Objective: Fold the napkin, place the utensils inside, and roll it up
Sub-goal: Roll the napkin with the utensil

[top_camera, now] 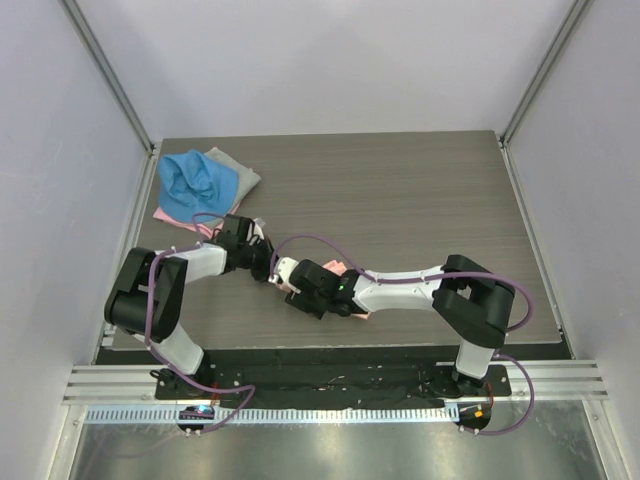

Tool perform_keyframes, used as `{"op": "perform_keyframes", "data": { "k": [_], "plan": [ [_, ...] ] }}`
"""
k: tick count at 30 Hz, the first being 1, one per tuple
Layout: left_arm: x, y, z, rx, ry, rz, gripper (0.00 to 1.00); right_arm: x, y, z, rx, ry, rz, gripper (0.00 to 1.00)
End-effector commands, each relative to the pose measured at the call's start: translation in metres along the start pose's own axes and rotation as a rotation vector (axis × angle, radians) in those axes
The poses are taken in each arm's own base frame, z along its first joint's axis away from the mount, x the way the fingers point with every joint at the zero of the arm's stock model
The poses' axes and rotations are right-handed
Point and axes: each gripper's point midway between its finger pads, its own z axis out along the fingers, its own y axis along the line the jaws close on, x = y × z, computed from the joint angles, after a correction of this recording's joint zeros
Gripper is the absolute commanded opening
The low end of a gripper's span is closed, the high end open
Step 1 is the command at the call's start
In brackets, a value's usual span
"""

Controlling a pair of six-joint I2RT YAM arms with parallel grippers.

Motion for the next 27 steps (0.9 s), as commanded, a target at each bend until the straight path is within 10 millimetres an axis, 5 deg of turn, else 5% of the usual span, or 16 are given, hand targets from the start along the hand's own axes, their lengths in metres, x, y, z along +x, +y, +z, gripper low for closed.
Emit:
{"op": "perform_keyframes", "data": {
  "k": [1, 4, 6, 9, 18, 27],
  "plan": [
    [-0.004, -0.006, 0.000, 0.009, 0.007, 0.034, 0.00, 0.001, -0.012, 0.009, 0.049, 0.009, 0.017, 0.68],
    [-0.006, -0.011, -0.001, 0.029, 0.009, 0.056, 0.08, 0.007, -0.005, 0.012, -0.020, 0.028, 0.041, 0.55],
    [-0.010, -0.015, -0.003, 0.035, -0.008, 0.069, 0.33, 0.011, 0.003, 0.012, -0.116, 0.043, 0.073, 0.41],
    [-0.019, -0.015, -0.007, 0.011, -0.045, 0.088, 0.58, 0.010, 0.020, 0.005, -0.288, 0.037, 0.131, 0.33],
    [-0.045, 0.009, -0.037, -0.117, -0.221, 0.082, 0.72, -0.001, 0.042, -0.012, -0.653, 0.089, 0.338, 0.25],
    [-0.035, -0.016, -0.059, 0.044, -0.338, 0.149, 0.72, -0.006, 0.045, -0.014, -0.892, 0.074, 0.484, 0.23]
  ]
}}
